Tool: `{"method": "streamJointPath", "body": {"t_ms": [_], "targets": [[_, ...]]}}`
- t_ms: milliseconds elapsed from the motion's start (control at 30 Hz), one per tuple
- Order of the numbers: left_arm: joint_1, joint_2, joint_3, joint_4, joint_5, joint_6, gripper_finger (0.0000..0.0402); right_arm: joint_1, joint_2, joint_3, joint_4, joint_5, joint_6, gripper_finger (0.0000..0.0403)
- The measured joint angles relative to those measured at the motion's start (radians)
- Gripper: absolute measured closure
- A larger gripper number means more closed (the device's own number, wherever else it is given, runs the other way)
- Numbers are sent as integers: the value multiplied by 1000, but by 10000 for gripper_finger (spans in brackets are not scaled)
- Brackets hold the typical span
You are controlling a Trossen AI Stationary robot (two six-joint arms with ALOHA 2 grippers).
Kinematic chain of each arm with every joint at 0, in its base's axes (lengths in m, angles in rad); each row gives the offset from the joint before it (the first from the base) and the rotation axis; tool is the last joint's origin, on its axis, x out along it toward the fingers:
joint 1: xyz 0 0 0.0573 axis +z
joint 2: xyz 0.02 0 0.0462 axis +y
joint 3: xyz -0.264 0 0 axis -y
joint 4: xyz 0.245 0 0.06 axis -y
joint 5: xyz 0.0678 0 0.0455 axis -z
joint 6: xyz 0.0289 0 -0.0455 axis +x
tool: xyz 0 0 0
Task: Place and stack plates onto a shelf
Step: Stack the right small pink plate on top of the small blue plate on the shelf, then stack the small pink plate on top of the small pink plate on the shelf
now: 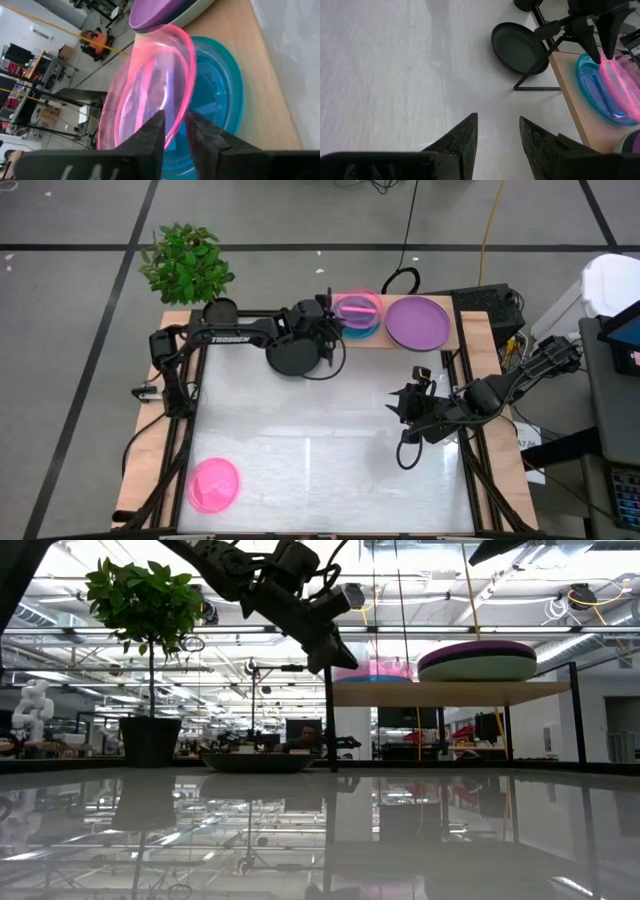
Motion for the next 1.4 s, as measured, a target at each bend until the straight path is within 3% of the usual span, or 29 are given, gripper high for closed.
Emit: {"method": "streamJointPath", "body": {"t_ms": [367, 533, 700, 1000, 1200, 1400], "targets": [[-112, -11, 0, -44, -166, -26, 293, 0, 0, -2, 5, -1, 0, 276], [-179, -69, 0, -140, -284, -73, 293, 0, 1, -39, 38, -4, -10, 276], [-247, -167, 0, -325, -296, -221, 293, 0, 1, -52, 46, -10, -2, 276], [-415, -342, 0, -791, -130, -527, 293, 0, 0, -52, 115, -62, -13, 276], [-568, -346, -2, -1051, -102, -669, 293, 0, 0, -52, 160, -89, -36, 276], [-698, -335, -103, -1087, 24, -764, 293, 11, 5, -52, 188, -109, -37, 276]]}}
